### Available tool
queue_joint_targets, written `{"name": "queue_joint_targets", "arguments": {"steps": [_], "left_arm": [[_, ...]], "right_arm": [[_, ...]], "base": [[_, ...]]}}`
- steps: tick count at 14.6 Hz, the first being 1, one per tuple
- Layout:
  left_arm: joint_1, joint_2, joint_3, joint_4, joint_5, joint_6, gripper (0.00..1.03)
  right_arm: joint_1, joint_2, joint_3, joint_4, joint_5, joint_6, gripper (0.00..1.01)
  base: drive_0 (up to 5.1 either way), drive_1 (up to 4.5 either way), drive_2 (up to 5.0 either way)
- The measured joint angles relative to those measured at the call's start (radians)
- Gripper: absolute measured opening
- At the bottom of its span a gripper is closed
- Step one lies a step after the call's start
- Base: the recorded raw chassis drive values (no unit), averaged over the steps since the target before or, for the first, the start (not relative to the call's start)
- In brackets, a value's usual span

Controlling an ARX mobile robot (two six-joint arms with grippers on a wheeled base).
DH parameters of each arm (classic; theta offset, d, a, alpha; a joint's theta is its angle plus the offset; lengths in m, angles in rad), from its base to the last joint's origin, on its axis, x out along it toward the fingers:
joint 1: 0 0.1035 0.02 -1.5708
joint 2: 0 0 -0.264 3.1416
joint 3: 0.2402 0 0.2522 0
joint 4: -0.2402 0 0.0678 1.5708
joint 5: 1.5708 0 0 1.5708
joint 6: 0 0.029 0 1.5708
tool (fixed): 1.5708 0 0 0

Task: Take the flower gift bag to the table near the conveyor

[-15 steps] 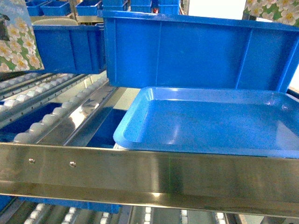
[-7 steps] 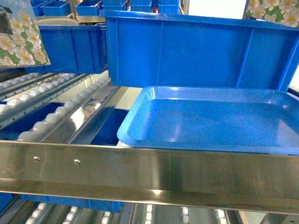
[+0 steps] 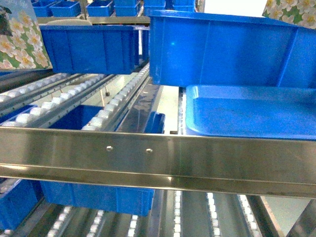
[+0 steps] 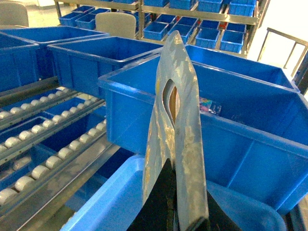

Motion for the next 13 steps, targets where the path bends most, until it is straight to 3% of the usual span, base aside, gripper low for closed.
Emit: {"name": "queue_joint_targets", "arguments": {"steps": [13], "left_arm": [[0.001,-0.002,0.000,0.003,-0.001,0.000,0.02]], "right_arm": [[0.001,-0.002,0.000,0.003,-0.003,0.000,0.02]], "base": [[-4.9,1.68,3.2]]}}
